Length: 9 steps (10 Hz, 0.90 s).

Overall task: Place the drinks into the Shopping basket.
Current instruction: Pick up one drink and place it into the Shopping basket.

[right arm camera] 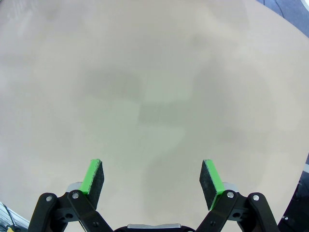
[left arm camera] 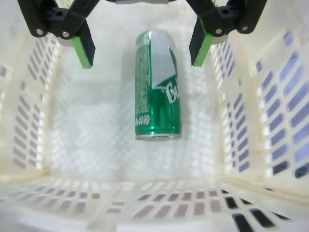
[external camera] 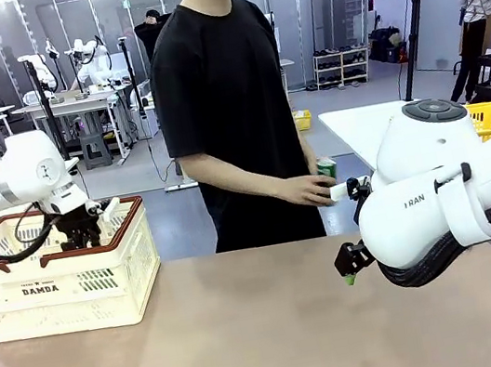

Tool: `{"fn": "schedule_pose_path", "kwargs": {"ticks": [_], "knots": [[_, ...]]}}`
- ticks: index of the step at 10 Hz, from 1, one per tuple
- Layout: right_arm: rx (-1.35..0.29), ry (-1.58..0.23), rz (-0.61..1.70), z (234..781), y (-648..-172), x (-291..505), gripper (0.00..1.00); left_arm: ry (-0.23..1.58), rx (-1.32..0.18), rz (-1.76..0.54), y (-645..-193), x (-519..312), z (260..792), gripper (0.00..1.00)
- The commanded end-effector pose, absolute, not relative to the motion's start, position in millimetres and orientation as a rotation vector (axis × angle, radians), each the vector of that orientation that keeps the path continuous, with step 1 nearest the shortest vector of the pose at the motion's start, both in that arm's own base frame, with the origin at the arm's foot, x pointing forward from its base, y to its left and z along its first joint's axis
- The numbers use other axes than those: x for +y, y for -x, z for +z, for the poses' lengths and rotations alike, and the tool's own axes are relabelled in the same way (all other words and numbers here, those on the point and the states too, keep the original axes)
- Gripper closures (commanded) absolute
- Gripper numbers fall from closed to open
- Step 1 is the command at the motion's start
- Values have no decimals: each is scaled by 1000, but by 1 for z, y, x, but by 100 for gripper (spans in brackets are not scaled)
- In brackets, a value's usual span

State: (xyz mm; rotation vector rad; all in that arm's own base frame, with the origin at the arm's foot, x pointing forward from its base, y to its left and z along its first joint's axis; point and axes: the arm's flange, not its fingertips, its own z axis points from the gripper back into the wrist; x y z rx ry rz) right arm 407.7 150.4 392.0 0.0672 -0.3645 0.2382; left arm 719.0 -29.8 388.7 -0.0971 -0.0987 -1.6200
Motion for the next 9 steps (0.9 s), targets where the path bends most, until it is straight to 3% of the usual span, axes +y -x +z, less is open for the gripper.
{"fn": "schedule_pose_path", "kwargs": {"ticks": [1,5,9], "knots": [[-365,-66,240,391,-408,150,0,75,-122,-1617,-688,-27,413,0],[-365,-66,240,391,-408,150,0,19,-137,-1712,-612,-50,498,0],[-365,-66,240,391,-408,150,0,42,-147,-1797,-514,-66,513,0]]}}
